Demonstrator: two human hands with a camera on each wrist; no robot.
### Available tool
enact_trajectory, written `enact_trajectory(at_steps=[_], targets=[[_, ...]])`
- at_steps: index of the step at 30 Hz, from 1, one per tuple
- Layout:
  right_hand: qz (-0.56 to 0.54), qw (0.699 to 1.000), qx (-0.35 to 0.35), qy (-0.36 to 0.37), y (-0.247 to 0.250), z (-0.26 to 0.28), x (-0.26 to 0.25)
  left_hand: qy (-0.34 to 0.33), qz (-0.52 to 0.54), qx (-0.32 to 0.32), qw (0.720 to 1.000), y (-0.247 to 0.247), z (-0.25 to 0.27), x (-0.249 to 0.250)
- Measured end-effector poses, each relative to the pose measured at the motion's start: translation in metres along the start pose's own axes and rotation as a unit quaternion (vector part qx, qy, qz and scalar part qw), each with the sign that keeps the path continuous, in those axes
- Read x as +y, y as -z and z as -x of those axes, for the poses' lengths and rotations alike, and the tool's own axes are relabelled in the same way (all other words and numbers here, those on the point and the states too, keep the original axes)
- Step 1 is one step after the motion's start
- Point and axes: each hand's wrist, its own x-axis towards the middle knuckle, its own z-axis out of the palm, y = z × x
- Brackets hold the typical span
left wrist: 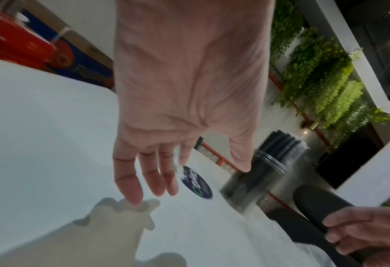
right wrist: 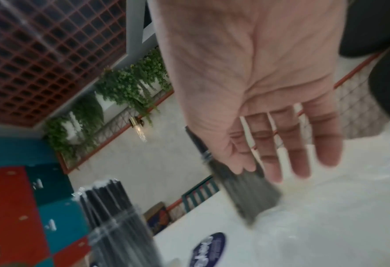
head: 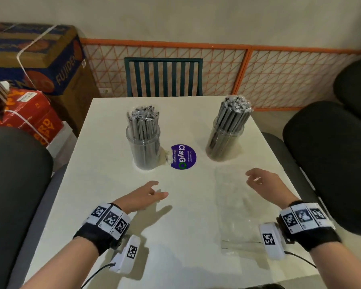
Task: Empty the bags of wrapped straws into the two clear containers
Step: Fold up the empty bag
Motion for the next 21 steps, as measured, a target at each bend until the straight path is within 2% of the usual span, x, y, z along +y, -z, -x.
enact_trajectory(at_steps=[3, 5, 7, 12, 16, 19, 21], targets=[[0.103, 0.990, -0.002, -0.096, 0.005, 0.010, 0.054, -0.003, -0.034, -0.052, 0.998, -0.044, -0.012, 0.025], [0.109, 0.981, -0.010, -0.160, 0.010, 0.017, 0.080, -0.003, -0.049, -0.063, 0.997, -0.072, -0.023, 0.044], [0.091, 0.977, -0.022, -0.194, 0.012, 0.023, 0.102, 0.001, -0.058, -0.048, 0.997, -0.100, -0.034, 0.064], [-0.005, 0.977, -0.055, -0.204, 0.004, 0.034, 0.144, 0.023, -0.007, 0.032, 0.999, -0.167, -0.053, 0.101], [-0.103, 0.977, -0.061, -0.179, 0.003, 0.032, 0.156, 0.063, 0.080, 0.065, 0.993, -0.195, -0.063, 0.107], [-0.171, 0.965, -0.071, -0.184, 0.005, 0.028, 0.165, 0.091, 0.144, 0.033, 0.985, -0.197, -0.063, 0.102], [-0.246, 0.945, -0.077, -0.199, 0.006, 0.024, 0.171, 0.088, 0.191, 0.002, 0.978, -0.193, -0.058, 0.097]])
